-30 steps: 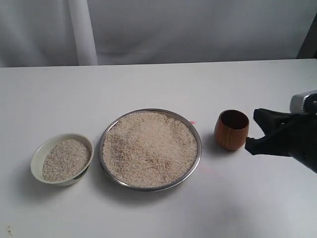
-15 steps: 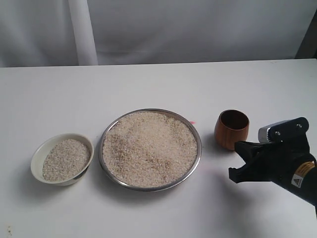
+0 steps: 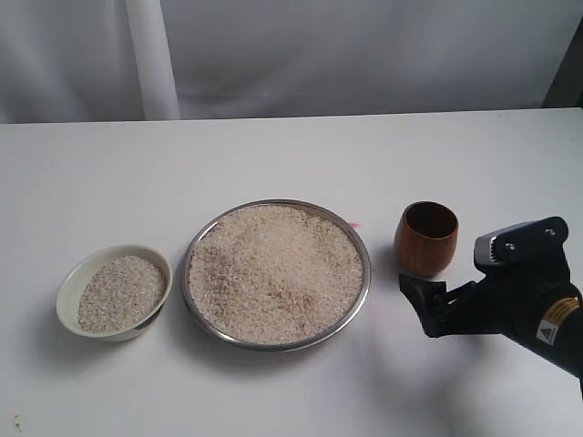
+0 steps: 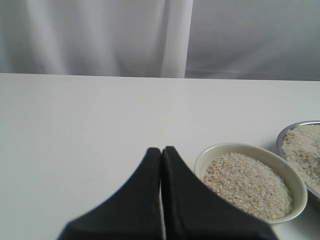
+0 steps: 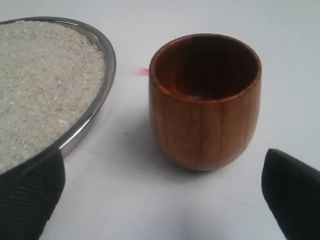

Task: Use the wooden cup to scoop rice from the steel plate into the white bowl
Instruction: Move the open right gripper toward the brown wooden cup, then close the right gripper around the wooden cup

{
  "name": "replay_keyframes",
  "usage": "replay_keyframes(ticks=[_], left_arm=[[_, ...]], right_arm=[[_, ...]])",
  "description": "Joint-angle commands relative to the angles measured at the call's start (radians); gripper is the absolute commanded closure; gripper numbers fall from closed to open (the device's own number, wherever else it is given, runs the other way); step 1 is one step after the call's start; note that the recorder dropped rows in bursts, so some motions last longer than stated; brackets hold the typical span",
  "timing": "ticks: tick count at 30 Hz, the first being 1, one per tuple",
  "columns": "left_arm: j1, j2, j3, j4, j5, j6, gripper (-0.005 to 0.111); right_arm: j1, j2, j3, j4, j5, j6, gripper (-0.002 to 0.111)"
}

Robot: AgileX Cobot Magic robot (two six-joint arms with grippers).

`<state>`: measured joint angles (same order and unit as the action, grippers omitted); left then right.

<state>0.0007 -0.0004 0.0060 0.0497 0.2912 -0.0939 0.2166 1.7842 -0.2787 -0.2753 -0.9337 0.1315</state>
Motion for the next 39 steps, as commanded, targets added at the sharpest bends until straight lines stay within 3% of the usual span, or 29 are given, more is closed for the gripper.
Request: replay_keyframes(ticks=[1, 16, 24, 39], left_arm=[[-0.005, 0.0, -0.006, -0.006, -0.007, -0.002, 0.107], [-0.005, 0.0, -0.006, -0.006, -0.007, -0.002, 0.107], [-0.005, 0.0, -0.006, -0.006, -0.007, -0.002, 0.107], [-0.005, 0.0, -0.006, -0.006, -0.007, -0.002, 0.107]], right_arm=[[-0.006, 0.003, 0.003, 0.006, -0.015, -0.008, 0.003], [-0.006, 0.049, -0.102, 0.022, -0.039, -0.012, 0.003], [-0.006, 0.229, -0.119, 0.082, -0.287, -0.08, 0.003], [-0.006, 0.385, -0.25, 0.065, -0.287, -0.08, 0.003]])
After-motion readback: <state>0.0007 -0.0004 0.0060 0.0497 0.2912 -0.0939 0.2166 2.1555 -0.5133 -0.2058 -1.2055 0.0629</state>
